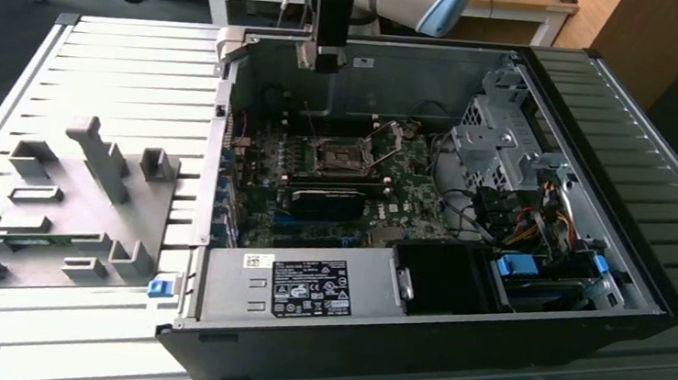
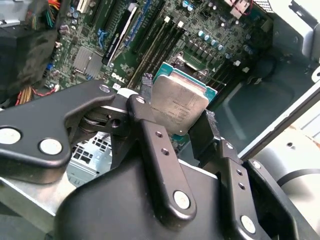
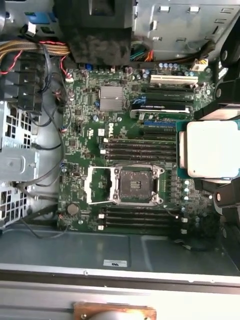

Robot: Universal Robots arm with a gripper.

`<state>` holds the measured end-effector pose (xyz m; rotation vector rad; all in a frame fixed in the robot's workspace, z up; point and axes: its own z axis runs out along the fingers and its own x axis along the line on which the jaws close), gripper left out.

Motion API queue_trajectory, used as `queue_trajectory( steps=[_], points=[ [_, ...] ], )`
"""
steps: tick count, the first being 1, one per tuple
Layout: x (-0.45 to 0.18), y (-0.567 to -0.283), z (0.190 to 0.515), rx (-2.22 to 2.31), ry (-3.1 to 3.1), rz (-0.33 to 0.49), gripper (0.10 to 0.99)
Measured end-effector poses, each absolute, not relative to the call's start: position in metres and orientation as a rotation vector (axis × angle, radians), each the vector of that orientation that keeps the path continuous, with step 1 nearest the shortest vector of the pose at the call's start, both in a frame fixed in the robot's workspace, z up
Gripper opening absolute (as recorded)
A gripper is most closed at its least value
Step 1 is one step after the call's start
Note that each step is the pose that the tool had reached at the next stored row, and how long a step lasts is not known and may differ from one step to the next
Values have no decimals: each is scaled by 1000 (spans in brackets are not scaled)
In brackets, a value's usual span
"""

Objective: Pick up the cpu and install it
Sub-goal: 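Place the cpu into insertion slot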

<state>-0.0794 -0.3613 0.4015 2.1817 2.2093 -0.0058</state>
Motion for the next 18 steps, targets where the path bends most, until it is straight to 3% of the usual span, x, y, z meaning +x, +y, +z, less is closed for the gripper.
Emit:
queue_trajectory(
  steps=[18],
  points=[
    [-63, -360, 373, 2184, 2207, -6, 545]
  ],
)
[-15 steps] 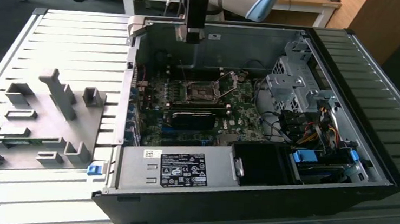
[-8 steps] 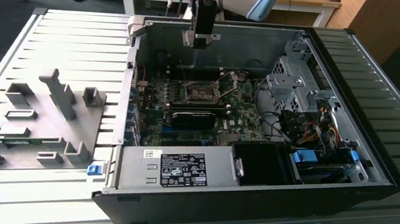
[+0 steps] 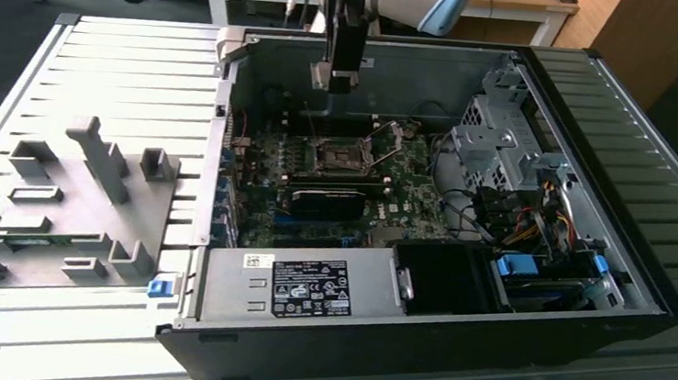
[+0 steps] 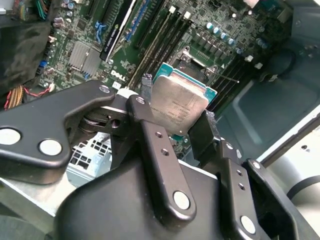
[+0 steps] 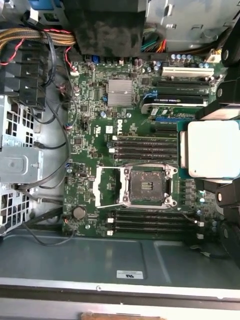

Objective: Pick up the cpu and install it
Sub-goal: 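Place the cpu into insertion slot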

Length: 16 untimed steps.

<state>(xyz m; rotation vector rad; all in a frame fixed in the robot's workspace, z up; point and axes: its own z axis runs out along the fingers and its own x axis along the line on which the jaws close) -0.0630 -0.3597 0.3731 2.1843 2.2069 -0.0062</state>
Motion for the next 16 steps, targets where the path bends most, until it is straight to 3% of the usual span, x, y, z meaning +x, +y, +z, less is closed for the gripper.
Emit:
queue_trajectory(
  steps=[16],
  points=[
    [-56, -350, 358, 2184, 2207, -6, 545]
  ],
)
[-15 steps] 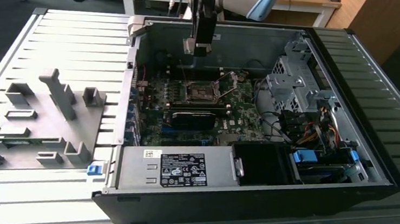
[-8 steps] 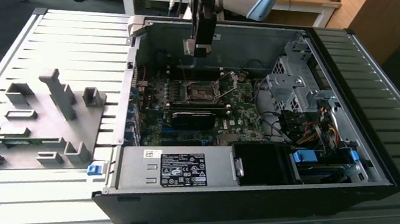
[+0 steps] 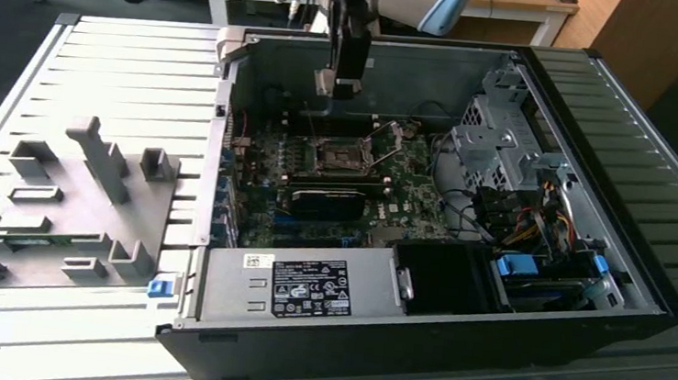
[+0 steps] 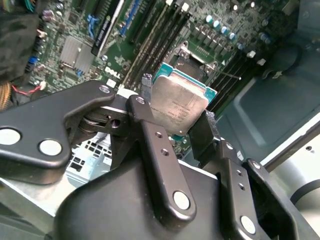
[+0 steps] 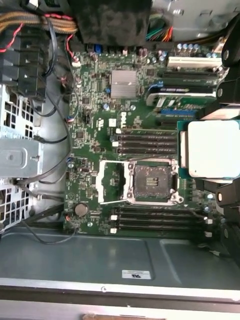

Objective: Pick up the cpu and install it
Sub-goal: 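Place the cpu into insertion slot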

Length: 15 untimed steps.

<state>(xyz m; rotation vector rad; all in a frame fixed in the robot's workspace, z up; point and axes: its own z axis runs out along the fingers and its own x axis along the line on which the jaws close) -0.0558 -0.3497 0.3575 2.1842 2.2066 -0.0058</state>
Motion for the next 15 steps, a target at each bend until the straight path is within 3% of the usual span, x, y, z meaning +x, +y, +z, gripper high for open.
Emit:
queue_trajectory(
  steps=[15],
  points=[
    [-51, -347, 347, 2184, 2207, -6, 545]
  ],
)
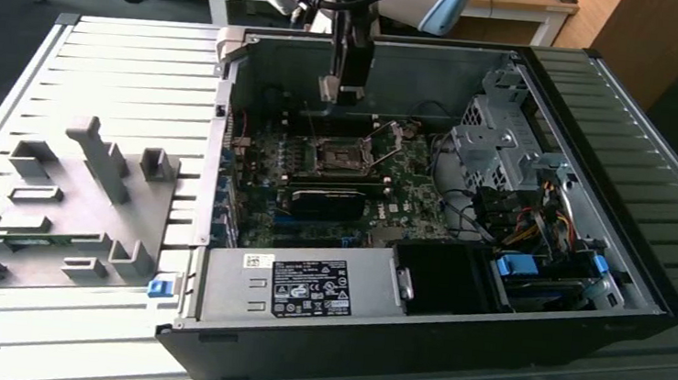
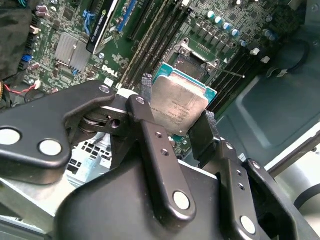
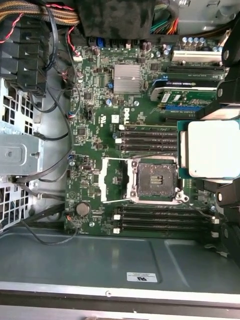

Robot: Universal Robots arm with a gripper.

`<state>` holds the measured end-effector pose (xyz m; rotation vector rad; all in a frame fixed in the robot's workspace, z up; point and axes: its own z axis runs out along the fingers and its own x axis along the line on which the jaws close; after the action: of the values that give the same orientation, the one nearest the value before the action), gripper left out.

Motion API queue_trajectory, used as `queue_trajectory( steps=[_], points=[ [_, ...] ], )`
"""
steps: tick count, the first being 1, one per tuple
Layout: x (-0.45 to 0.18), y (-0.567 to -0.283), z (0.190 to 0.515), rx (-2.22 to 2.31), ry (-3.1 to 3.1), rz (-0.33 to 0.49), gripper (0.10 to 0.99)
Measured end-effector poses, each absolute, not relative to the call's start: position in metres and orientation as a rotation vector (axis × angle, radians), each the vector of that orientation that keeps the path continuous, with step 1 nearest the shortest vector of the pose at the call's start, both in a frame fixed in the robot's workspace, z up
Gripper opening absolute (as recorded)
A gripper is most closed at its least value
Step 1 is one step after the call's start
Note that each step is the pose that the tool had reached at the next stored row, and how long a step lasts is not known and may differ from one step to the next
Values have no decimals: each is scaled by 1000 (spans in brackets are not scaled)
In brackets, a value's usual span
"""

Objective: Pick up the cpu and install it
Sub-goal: 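Place the cpu into insertion slot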

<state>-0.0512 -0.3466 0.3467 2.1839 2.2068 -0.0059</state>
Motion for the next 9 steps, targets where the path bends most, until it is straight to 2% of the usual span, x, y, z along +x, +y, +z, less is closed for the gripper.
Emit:
queue_trajectory(
  steps=[9],
  points=[
    [-44, -342, 336, 2184, 2207, -6, 545]
  ],
)
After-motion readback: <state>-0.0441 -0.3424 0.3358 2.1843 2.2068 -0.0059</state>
